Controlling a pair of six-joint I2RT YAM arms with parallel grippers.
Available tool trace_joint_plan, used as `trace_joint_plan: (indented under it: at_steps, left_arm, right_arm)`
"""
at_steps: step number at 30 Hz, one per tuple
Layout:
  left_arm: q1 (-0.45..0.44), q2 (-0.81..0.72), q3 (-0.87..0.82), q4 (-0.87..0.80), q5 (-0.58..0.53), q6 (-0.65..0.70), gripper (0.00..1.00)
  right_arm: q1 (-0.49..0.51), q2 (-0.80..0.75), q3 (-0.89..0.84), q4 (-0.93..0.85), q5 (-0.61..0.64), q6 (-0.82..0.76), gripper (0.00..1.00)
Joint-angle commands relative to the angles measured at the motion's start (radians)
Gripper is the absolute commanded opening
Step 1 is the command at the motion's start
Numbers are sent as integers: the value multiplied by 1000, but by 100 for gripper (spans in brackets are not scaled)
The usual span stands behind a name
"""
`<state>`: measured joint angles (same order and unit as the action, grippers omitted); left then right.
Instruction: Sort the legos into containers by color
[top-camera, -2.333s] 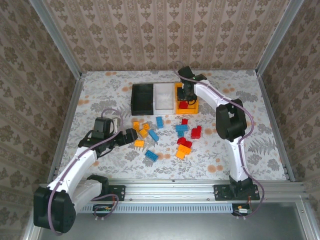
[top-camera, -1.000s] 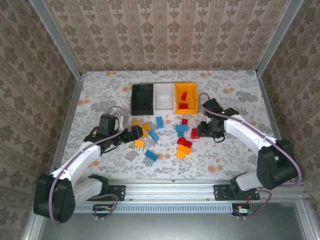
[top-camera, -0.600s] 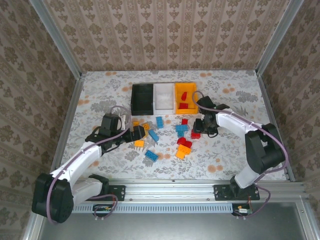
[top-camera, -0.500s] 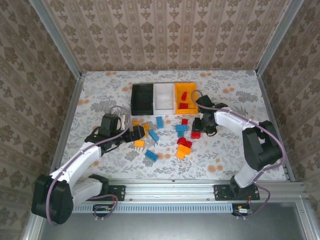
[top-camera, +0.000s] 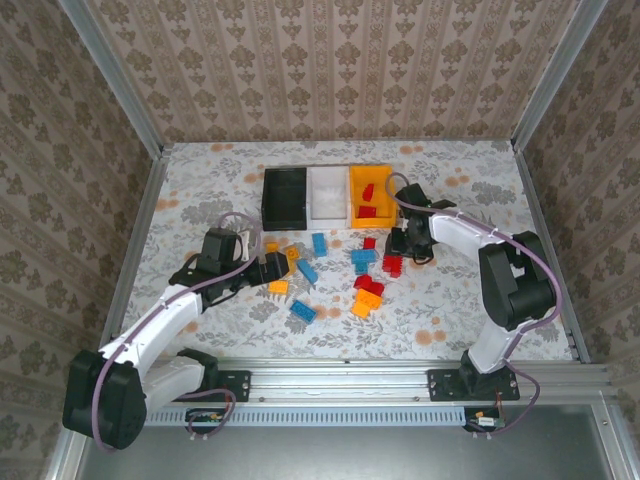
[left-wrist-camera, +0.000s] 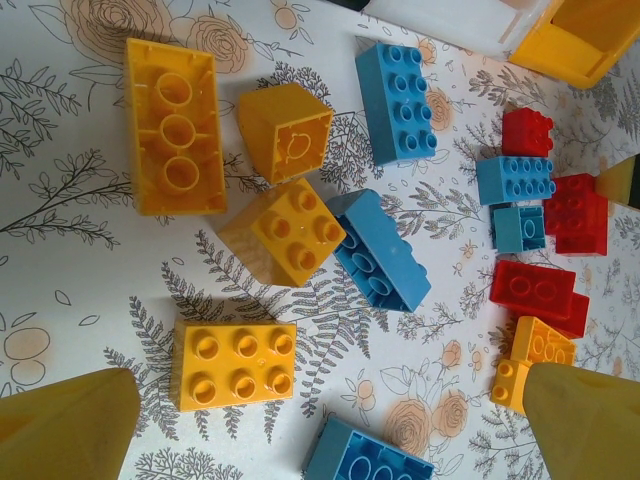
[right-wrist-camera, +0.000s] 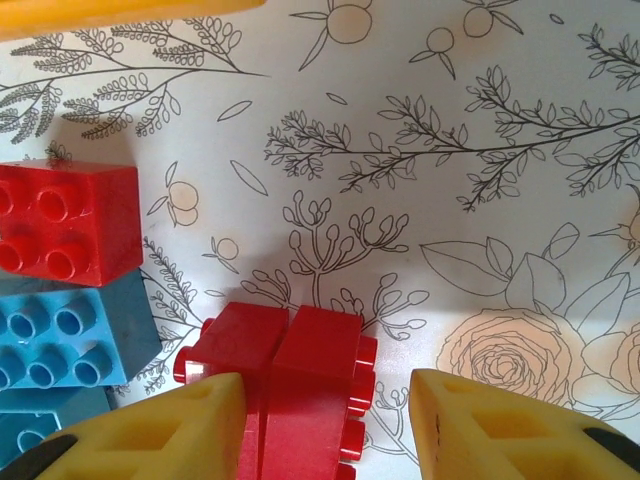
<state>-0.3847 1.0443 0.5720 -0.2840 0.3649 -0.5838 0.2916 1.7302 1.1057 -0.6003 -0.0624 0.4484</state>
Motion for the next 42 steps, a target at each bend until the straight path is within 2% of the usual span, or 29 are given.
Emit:
trace_joint_plan:
  at_steps: [1,14,29,33,38,42]
  left_arm:
    - [1,-15,-3,-6,-8,1,100]
    - [2,-30,-21,7,-1,-11,100]
    - [2,-22,-31,9,-11,-14,100]
    - [1,-18,-32,12,-11,-17,100]
    - [1,-15,-32,15,-11,-14,100]
    - [1,-14,-37,20,-8,-17,100]
  right_arm:
    - [-8,-23,-62,-13,10,-2,48]
    - [-19,-183,-192,-39,34,0,50]
    - [-14,-90,-137,17,-44,7,54]
    - [-5,-72,-135,26,-45,12,48]
    - [0,-93,-145,24,-38,15,34]
    - [-2,-142,-137,-8,-20,15,32]
